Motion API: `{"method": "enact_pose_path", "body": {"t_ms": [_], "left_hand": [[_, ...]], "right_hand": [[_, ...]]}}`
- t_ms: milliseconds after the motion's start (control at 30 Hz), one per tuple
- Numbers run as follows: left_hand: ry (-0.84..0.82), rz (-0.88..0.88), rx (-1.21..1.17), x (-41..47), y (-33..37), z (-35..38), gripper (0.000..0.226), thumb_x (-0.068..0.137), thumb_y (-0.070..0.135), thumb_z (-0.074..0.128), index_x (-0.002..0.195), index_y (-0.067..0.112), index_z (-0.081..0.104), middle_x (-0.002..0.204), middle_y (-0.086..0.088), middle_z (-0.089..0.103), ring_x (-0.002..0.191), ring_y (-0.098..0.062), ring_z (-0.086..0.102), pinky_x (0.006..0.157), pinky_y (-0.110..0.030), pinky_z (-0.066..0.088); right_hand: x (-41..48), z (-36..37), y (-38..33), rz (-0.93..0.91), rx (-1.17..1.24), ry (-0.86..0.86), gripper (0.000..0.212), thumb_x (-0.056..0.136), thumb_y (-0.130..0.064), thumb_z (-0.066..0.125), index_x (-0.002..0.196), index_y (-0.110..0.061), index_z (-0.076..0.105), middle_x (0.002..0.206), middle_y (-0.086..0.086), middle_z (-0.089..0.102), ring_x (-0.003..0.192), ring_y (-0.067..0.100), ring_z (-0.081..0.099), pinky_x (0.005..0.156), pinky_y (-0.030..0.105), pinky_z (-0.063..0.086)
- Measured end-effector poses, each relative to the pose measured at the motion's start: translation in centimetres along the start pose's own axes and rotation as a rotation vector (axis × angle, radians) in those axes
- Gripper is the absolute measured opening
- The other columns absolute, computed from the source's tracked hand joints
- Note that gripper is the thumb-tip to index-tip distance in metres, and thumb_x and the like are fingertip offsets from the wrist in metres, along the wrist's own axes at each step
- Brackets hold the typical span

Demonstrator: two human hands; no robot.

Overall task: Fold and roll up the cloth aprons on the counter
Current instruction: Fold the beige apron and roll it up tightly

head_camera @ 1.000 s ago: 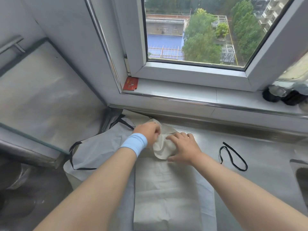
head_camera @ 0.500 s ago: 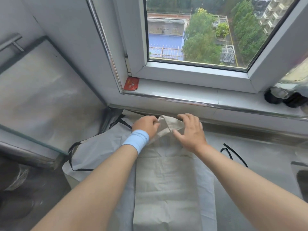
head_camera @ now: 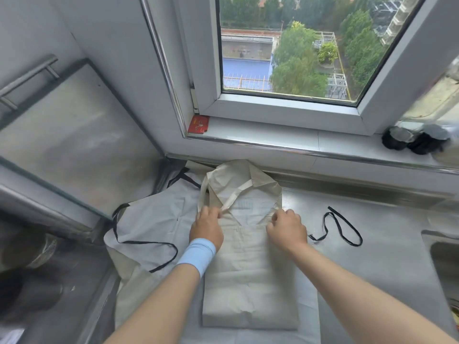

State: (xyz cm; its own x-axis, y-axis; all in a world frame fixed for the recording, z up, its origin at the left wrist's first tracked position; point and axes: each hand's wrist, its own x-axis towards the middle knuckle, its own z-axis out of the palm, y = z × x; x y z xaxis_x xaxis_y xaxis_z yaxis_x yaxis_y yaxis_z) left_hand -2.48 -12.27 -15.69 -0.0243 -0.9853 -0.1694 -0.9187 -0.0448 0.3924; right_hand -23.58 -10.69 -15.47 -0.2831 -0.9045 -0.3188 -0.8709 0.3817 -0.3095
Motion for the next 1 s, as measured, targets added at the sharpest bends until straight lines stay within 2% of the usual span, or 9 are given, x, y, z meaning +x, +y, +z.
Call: {"method": "enact_pose_path", "body": {"t_ms": [133,233,433,567,667,700,800,900,1000], "left_hand": [[-0.124,-0.368,-0.064,-4.0,-0.8,0.7,0.037,0.087,0.010,0.049,0.124,0.009,0.043,0.131,-0.014,0.041,0.120,-0.032,0.046,0.098,-0.039,0.042],[-0.193,-0.472,-0.108,-6.5,-0.7,0.7,0.042,0.088,0.015,0.051,0.127,0.007,0.042,0.133,-0.015,0.043,0.123,-0.034,0.048,0.099,-0.039,0.042],[-0.386,-0.518,-0.054,-10.7,-0.4,-0.8,0.036,0.086,0.017,0.055,0.121,0.008,0.056,0.122,-0.011,0.062,0.109,-0.029,0.063,0.088,-0.032,0.052],[-0.838,-0.452,0.068,-14.0,0.1,-2.4,0.025,0.090,0.022,0.060,0.111,0.009,0.057,0.110,-0.005,0.067,0.070,-0.018,0.068,0.070,-0.030,0.054],[-1.038,-0.520,0.129,-15.2,0.3,-2.7,0.033,0.100,0.033,0.045,0.120,0.007,0.053,0.128,-0.002,0.061,0.100,-0.021,0.067,0.084,-0.032,0.049],[-1.021,-0.530,0.153,-15.1,0.5,-3.0,0.038,0.101,0.034,0.042,0.123,0.005,0.054,0.130,-0.002,0.061,0.110,-0.023,0.064,0.092,-0.033,0.048],[-0.732,-0.362,0.263,-13.4,1.1,-3.5,0.024,0.096,0.027,0.045,0.093,0.011,0.063,0.117,-0.001,0.069,0.097,-0.022,0.066,0.094,-0.033,0.051],[-0.378,-0.214,0.288,-11.1,1.8,-4.2,0.027,0.088,0.019,0.049,0.111,0.016,0.061,0.117,-0.002,0.065,0.106,-0.025,0.063,0.086,-0.033,0.050],[-0.243,-0.154,0.184,-8.2,2.1,-4.7,0.033,0.087,0.014,0.050,0.117,0.025,0.057,0.122,-0.002,0.059,0.109,-0.025,0.060,0.088,-0.035,0.048]], "right_hand": [[-3.9,1.1,1.2,0.180,0.156,-0.065,0.053,0.084,-0.018,0.055,0.133,-0.013,0.038,0.135,0.015,0.039,0.126,0.035,0.037,0.095,0.042,0.042],[-6.3,1.2,1.4,0.286,0.230,-0.136,0.059,0.085,-0.017,0.056,0.138,-0.011,0.032,0.137,0.015,0.041,0.122,0.036,0.048,0.086,0.038,0.042],[-9.9,1.3,4.0,0.273,0.261,-0.229,0.028,0.079,-0.039,0.065,0.088,-0.014,0.061,0.098,0.007,0.069,0.086,0.029,0.065,0.068,0.029,0.049],[-12.6,-0.4,4.8,0.217,0.040,-0.303,0.018,0.075,-0.030,0.061,0.083,-0.016,0.054,0.090,0.002,0.060,0.085,0.026,0.062,0.072,0.027,0.048],[-13.7,-1.0,5.2,0.167,-0.181,-0.370,0.019,0.073,-0.019,0.052,0.091,-0.017,0.055,0.089,0.000,0.058,0.092,0.024,0.065,0.073,0.025,0.047],[-14.0,-1.1,5.1,0.153,-0.208,-0.347,0.022,0.074,-0.018,0.051,0.095,-0.017,0.055,0.091,-0.001,0.059,0.093,0.023,0.065,0.072,0.025,0.046],[-13.4,-1.3,4.2,0.071,-0.174,-0.140,0.032,0.082,-0.019,0.050,0.114,-0.018,0.049,0.113,0.002,0.058,0.102,0.024,0.062,0.072,0.029,0.046],[-11.9,-1.3,3.3,-0.146,-0.096,0.019,0.029,0.088,-0.016,0.045,0.116,-0.021,0.050,0.118,0.004,0.055,0.102,0.028,0.059,0.075,0.035,0.044],[-9.5,-1.2,1.9,-0.315,-0.118,0.085,0.034,0.092,-0.012,0.043,0.123,-0.023,0.050,0.122,0.001,0.055,0.099,0.029,0.060,0.073,0.035,0.040]]}}
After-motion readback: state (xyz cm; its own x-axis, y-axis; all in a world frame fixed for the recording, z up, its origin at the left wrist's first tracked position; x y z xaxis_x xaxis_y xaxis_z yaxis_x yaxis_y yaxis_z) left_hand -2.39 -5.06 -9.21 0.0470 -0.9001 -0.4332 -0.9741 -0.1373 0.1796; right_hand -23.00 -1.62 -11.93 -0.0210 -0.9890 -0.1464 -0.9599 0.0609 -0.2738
